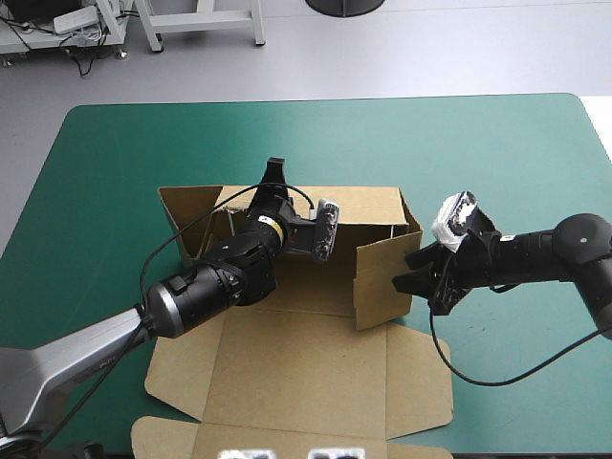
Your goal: Fold the box
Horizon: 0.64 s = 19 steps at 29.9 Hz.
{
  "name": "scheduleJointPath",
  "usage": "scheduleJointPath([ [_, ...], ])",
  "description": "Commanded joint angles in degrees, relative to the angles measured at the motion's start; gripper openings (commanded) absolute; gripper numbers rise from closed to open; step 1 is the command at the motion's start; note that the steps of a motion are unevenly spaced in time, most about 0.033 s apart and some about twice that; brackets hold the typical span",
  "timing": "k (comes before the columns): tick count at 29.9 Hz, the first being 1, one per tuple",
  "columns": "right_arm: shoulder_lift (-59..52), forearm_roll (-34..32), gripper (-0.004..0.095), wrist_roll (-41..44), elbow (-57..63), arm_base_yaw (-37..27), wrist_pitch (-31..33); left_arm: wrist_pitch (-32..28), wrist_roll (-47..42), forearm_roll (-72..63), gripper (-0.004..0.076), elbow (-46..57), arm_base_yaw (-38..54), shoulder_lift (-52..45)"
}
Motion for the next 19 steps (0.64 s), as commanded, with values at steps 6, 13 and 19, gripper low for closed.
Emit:
scheduleJointPath([
  [6, 1.81, 5.39, 0.0539, 0.01, -1.19, 1.09, -2.55, 0.22, -0.32, -4.92, -0.001, -0.48, -1.31, -1.61],
  [13, 2.9, -0.11, 0.0589, 4.3, -1.19, 8.11, -13.24, 1.31, -0.32, -4.64, -0.001, -0.48, -1.99, -1.73],
  [19, 2.9, -2.47, 0.0588, 10.08, -1.19, 8.81, -19.12, 1.22, -0.65, -4.85, -0.001, -0.48, -1.99, -1.95],
])
